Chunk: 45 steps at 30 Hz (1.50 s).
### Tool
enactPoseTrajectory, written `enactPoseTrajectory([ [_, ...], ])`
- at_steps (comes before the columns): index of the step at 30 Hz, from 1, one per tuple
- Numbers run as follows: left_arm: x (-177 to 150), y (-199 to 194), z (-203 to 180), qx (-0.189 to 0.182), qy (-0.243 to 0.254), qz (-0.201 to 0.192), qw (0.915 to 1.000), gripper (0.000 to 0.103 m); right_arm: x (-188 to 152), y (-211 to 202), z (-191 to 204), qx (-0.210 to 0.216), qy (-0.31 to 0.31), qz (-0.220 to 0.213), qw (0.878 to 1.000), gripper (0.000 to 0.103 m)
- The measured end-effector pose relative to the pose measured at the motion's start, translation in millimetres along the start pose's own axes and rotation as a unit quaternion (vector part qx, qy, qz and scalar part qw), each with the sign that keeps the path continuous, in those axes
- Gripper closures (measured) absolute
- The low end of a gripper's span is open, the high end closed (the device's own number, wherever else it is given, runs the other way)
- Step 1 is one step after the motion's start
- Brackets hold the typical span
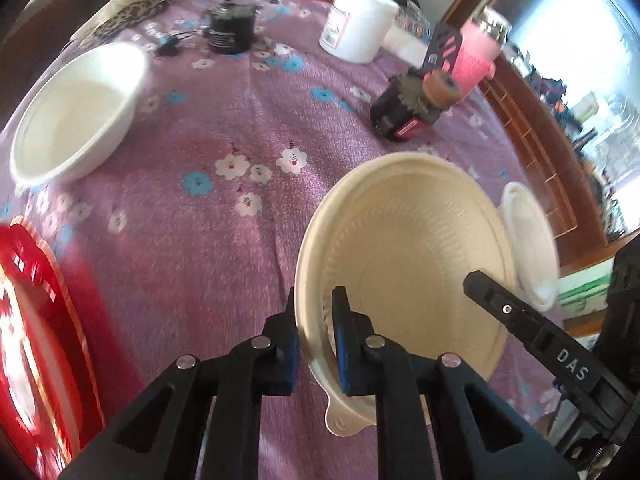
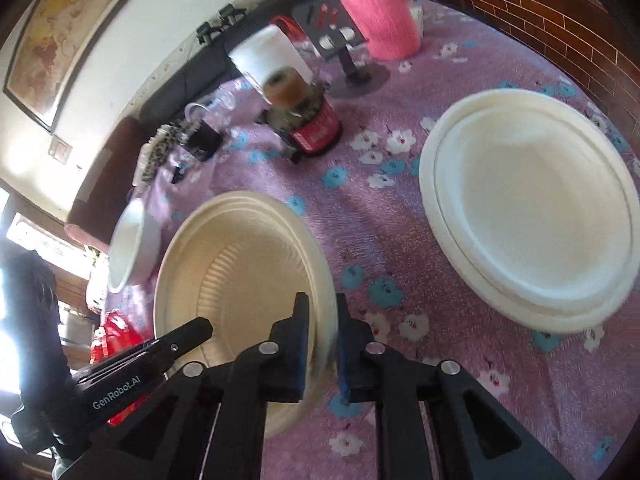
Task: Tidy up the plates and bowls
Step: 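Lift the beige bowl with the right gripper and carry it toward the red plates, then lower the beige bowl onto the red plate stack and open the right gripper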
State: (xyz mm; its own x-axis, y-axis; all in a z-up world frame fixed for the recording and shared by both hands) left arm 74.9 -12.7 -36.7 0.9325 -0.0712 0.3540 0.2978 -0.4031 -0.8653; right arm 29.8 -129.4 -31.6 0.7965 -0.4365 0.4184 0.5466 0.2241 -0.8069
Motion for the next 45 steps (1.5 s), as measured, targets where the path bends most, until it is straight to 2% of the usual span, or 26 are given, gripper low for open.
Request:
enactPoseTrajectory([
  [5,-7.6,-41.7,7.1,-0.009,-0.011,-0.046,0.9988,0.090,-9.5,-19.7,29.2,0.005,-0.034,-0.024,0.999,0.091],
  [12,-24.0,-101.7,47.9,-0.015,-0.061,-0.101,0.9929,0.090,-29.9,-35.3,92.7,0.049,-0.074,-0.030,0.996,0.091],
  [21,-45.4,-166.5,129.3,0.000,-0.140,-0.169,0.9755,0.090,-61.7,-41.7,199.2,0.082,-0.157,-0.035,0.983,0.090],
  [24,-52.7,-181.2,154.1,0.008,-0.160,-0.183,0.9700,0.090,-72.5,-37.2,222.2,0.086,-0.174,-0.031,0.980,0.090],
  [32,-69.9,-184.5,211.2,0.015,-0.213,-0.183,0.9597,0.090,-98.2,-0.7,260.1,0.084,-0.203,0.008,0.975,0.090],
  [45,-77.7,-169.7,242.6,0.025,-0.234,-0.170,0.9569,0.090,-114.1,38.4,269.5,0.071,-0.212,0.043,0.974,0.090],
])
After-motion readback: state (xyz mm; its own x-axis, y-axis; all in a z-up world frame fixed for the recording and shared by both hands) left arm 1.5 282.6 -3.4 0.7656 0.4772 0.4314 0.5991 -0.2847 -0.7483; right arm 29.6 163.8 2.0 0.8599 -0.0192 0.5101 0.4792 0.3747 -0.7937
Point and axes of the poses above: each gripper's, at about its wrist camera, not at the fingertips, and y roughly the way its jaws point, z to its left, x to its top, the point moved 10 cm from there along y, roughly the way its jaws point, and after that the axes turned 4 degrees about -x, right-handed, at the moved point
